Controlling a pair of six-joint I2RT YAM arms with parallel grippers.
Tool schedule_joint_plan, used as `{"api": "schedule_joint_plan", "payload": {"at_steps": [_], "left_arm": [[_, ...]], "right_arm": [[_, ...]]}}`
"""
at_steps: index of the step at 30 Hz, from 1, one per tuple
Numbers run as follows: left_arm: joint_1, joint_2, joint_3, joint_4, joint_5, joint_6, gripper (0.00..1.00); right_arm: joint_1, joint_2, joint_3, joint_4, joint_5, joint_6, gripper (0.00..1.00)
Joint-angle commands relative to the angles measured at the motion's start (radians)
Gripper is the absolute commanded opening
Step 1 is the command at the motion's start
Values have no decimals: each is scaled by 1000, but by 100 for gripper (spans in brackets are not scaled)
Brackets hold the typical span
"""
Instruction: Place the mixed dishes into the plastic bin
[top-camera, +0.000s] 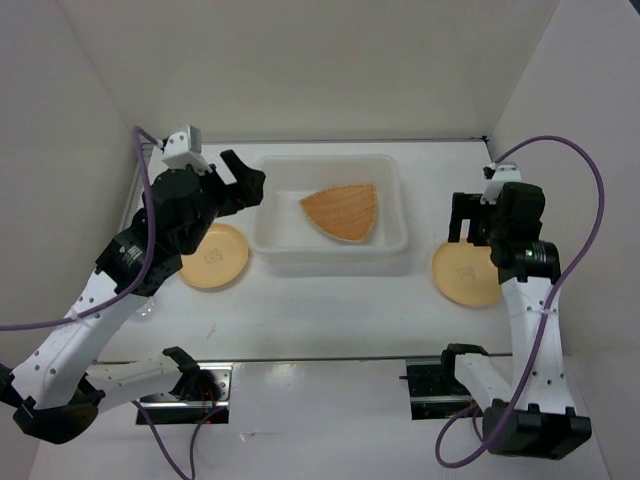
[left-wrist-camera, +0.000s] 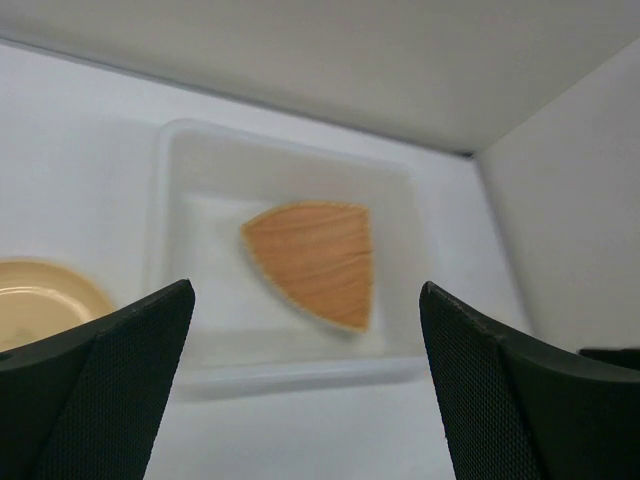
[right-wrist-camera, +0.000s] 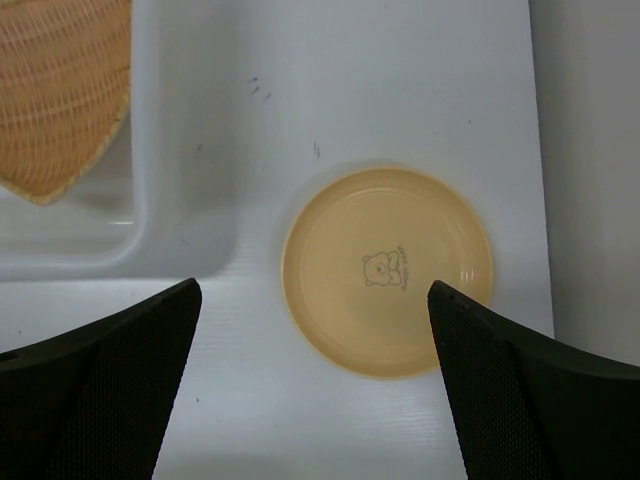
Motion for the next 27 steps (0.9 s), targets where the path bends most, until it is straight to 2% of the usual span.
{"api": "schedule_joint_plan", "payload": {"at_steps": [1,3,6,7,9,14,17,22,27], "left_arm": [[-3,-26,-41,-124,-32,152,99],[6,-46,-41,-133,-23,187,99],[6,-46,3,-176,36,209,99],[6,-46,3,-176,58,209,99],[6,-60,12,-176,124,200,99],[6,-164,-93,-124,249,132,99],[6,-197,-121,-115,269,120,99],[6,-197,-140,-148,259,129,99],[6,-198,-126,-148,224,168,99]], "right_arm": [[-2,117,61,-53,26,-56,98],[-19,190,73,-73,60,-120,98],[-19,313,37,-48,227,-235,98],[-28,358,23,-3,328,-269,98],[-42,399,1,11,370,-361,98],[-169,497,4,22,350,-424,98],[-252,549,4,22,285,-444,98],[-274,595,-48,65,203,-444,98],[-283,725,-86,112,107,-446,98]]}}
